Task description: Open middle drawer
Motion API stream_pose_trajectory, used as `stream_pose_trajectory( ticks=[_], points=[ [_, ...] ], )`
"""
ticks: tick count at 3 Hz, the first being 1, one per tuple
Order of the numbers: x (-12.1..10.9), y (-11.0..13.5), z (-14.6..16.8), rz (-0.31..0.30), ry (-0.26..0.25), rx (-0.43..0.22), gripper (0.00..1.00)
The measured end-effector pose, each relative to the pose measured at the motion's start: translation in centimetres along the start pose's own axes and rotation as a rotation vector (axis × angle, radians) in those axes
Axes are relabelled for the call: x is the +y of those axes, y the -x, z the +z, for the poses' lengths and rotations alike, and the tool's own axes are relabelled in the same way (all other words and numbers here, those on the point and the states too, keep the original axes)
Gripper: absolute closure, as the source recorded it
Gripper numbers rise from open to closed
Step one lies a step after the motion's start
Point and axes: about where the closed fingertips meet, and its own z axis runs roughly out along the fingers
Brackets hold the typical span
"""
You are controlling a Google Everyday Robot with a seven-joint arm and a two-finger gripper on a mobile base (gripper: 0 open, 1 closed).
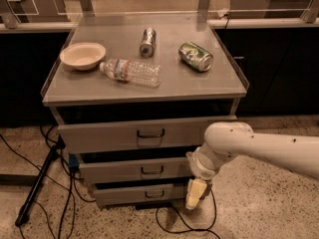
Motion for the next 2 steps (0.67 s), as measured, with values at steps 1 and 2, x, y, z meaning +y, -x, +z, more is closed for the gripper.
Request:
stream_pose_trajectory(
  ticks=[1,2],
  points=[
    [-0.82,-0.11,1.63,0.014,0.007,0.008,0.00],
    [-0.80,-0.10,1.66,0.014,0.008,0.008,0.00]
  ],
)
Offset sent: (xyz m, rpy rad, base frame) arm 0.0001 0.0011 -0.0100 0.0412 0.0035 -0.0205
